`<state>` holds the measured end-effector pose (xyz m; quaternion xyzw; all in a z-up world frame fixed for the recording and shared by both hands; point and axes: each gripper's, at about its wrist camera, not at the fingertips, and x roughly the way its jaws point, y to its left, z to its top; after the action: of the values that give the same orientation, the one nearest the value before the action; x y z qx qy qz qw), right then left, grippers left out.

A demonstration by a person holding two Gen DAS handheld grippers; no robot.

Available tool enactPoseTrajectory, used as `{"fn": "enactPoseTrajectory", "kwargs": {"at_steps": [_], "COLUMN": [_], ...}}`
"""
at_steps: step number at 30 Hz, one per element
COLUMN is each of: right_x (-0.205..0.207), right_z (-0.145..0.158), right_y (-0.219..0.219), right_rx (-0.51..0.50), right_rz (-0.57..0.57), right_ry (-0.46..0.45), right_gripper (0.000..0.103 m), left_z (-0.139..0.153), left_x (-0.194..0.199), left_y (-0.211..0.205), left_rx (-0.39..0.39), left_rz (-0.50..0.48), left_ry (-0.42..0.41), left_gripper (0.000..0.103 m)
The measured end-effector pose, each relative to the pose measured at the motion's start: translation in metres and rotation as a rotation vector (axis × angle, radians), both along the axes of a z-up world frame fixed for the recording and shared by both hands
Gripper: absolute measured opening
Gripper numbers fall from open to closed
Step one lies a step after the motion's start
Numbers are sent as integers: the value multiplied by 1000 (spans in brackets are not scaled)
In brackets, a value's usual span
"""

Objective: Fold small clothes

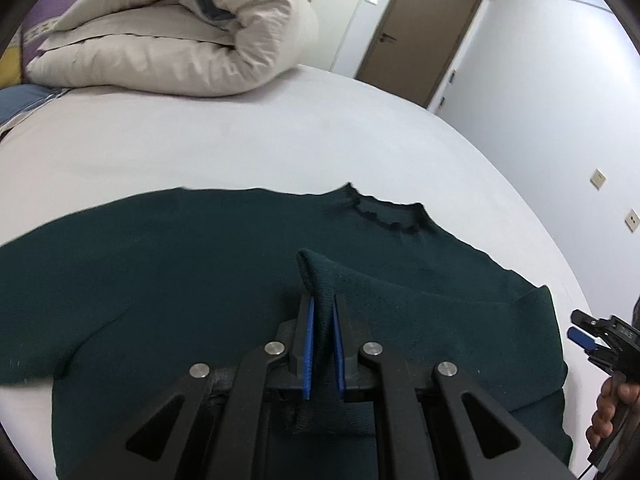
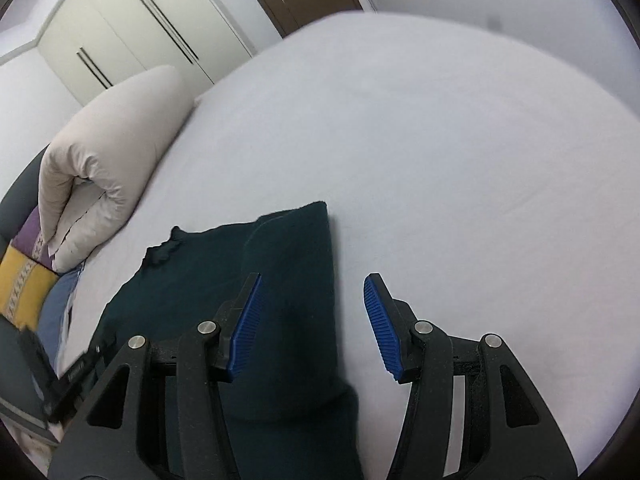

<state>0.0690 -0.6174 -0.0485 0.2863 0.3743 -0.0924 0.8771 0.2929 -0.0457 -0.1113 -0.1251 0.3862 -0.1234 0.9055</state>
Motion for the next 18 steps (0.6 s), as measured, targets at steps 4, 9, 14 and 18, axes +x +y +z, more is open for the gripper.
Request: {"fn": "enactPoseTrajectory", "kwargs": {"at_steps": [4,9,14,18], "right_x": [13,24,19,13], "right_z": [-12,-18,-31,-38], "right_y": [-12,-25,-65,-78], "right_rx": [-7,-12,-73,-153], "right_rz": [1,-3,-1,-46], "right_ry": [34,33,93,131], "right_gripper": [51,49,12,0], "left_z": [-2,-17,-24,-31], "left_x": [-13,-2,2,1], "left_y": [12,12,12,16], "left_rx": [-28,-19,-9,-28], "left_rz": [37,35,26,30], "left_ry": [-39,17,38,44], "left_gripper": [10,10,11,13]}}
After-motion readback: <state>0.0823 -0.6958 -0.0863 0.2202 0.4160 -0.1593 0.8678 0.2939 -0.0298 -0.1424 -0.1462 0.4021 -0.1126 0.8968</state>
